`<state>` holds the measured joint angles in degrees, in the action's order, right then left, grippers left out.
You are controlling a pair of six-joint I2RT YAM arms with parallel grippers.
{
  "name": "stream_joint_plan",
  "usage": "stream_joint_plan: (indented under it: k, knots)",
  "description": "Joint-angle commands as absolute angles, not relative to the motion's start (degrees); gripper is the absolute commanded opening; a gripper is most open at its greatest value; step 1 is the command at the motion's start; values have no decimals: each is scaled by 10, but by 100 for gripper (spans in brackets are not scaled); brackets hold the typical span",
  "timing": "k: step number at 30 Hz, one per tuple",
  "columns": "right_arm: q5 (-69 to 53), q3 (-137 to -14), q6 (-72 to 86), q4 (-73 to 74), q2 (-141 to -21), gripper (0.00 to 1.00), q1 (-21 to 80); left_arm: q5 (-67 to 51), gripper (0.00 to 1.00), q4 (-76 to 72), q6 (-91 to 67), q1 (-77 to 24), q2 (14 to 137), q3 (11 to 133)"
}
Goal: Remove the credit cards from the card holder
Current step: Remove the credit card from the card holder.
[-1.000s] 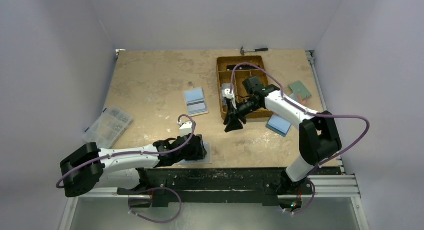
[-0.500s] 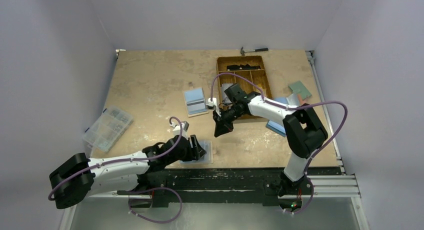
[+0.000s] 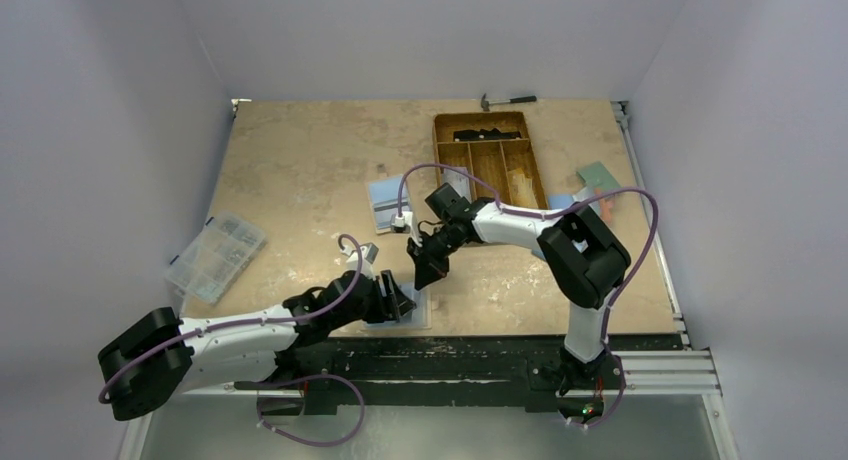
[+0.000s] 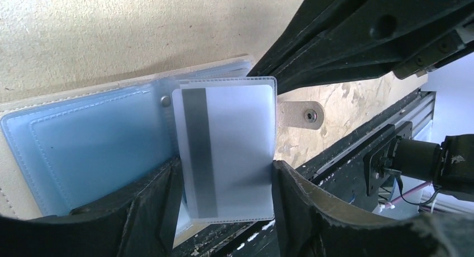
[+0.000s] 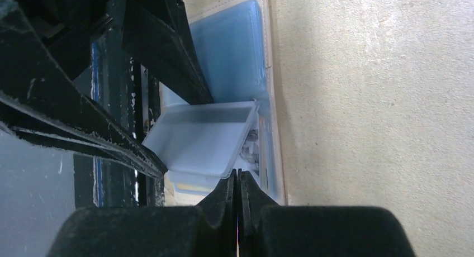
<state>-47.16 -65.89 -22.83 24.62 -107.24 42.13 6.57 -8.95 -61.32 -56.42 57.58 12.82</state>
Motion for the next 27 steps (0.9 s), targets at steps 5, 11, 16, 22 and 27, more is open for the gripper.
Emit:
stream_joint_plan:
  k: [5, 11, 16, 22, 27]
  knots:
    - [-533, -663, -170, 201, -1077, 0, 427, 40, 76, -154, -607, -559, 569, 120]
    - [-585, -657, -133, 176, -1092, 0, 442, 23, 80, -172, -600, -559, 577, 123]
    - [-609, -657, -96, 153, -1114, 0, 458, 41, 78, -137, -603, -559, 569, 133]
    - [-597, -663, -81, 145, -1114, 2, 464, 81, 64, -65, -613, -559, 543, 139]
    - [-564, -666, -93, 153, -1110, 4, 464, 112, 57, -10, -619, -558, 526, 143]
